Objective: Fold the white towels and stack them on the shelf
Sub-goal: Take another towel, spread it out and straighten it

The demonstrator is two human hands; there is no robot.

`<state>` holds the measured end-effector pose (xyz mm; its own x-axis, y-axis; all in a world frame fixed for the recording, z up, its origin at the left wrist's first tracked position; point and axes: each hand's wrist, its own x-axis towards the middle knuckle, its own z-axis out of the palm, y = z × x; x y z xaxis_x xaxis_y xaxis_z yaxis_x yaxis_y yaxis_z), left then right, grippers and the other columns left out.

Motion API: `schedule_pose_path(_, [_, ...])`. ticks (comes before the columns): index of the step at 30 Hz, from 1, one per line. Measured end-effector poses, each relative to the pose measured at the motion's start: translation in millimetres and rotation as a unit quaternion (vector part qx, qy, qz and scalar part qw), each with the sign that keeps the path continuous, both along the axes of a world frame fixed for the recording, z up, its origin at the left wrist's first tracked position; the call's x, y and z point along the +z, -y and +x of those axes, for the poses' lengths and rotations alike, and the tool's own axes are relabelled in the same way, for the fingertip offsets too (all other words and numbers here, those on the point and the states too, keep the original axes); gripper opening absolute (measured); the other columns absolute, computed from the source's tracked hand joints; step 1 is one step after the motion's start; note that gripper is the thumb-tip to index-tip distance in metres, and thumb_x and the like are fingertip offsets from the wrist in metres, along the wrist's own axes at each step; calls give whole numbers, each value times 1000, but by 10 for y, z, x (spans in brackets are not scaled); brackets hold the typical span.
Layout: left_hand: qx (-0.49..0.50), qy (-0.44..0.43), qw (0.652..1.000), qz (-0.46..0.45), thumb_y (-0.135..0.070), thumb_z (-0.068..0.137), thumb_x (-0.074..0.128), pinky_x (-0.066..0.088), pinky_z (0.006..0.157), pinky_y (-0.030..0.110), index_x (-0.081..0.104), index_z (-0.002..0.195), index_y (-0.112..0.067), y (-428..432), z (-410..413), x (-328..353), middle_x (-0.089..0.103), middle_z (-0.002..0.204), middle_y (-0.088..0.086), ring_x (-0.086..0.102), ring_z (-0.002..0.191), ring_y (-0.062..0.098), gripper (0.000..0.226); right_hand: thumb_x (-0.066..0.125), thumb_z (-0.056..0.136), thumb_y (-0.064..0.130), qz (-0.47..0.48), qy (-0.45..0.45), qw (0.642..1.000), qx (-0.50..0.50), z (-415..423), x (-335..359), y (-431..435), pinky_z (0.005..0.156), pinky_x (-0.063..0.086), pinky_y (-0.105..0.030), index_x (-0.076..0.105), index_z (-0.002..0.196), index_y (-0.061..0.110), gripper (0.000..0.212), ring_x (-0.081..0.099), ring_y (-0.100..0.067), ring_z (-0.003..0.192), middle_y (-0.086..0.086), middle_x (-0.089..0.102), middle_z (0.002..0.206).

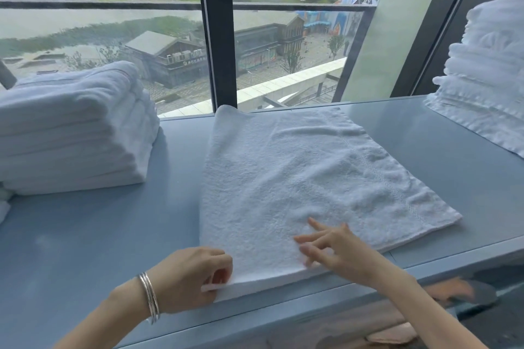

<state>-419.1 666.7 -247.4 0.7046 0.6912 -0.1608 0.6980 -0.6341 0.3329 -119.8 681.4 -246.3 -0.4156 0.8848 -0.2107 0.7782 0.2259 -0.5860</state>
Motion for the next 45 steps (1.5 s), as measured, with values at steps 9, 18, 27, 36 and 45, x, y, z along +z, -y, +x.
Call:
schedule_pose_path(9, [88,57,978,181,-26,90,46,40,101,37,64,115,-22,-1042,384,-28,57,127,1,51,120,24,31,9,90,63,142,206,966,-68,-617,-248,20,105,-8,-65,18,145,34,63,0,-32,143,2,11,156])
schedule_pose_path(18, [167,-56,954,243,-55,81,23,28,109,49,64,117,-27,-1369,480,-205,65,118,3,63,104,23,61,14,83,71,67,251,959,-112,478,-112,-105,110,-3,-60,22,137,53,57,-6,-19,144,25,3,153])
schedule_pose_path(27, [36,87,976,195,-48,86,37,46,87,32,68,91,-32,-620,910,-129,69,98,-11,68,86,15,35,32,99,38,127,208,957,-154,262,2,-384,112,10,-57,26,143,30,45,-2,-23,144,6,10,156])
schedule_pose_path(36, [241,87,940,225,-19,76,72,48,85,46,54,123,-11,-895,39,-160,60,116,16,58,98,40,51,-17,65,82,145,195,969,-38,735,-289,-540,106,-16,-59,-2,121,76,58,-15,-8,142,31,-11,149])
schedule_pose_path(45, [267,236,927,121,-20,85,65,41,79,30,36,138,-14,-937,536,-139,64,109,6,60,103,25,60,19,91,59,123,106,983,-84,177,-141,-394,115,2,-46,38,138,31,58,11,-10,142,9,22,152])
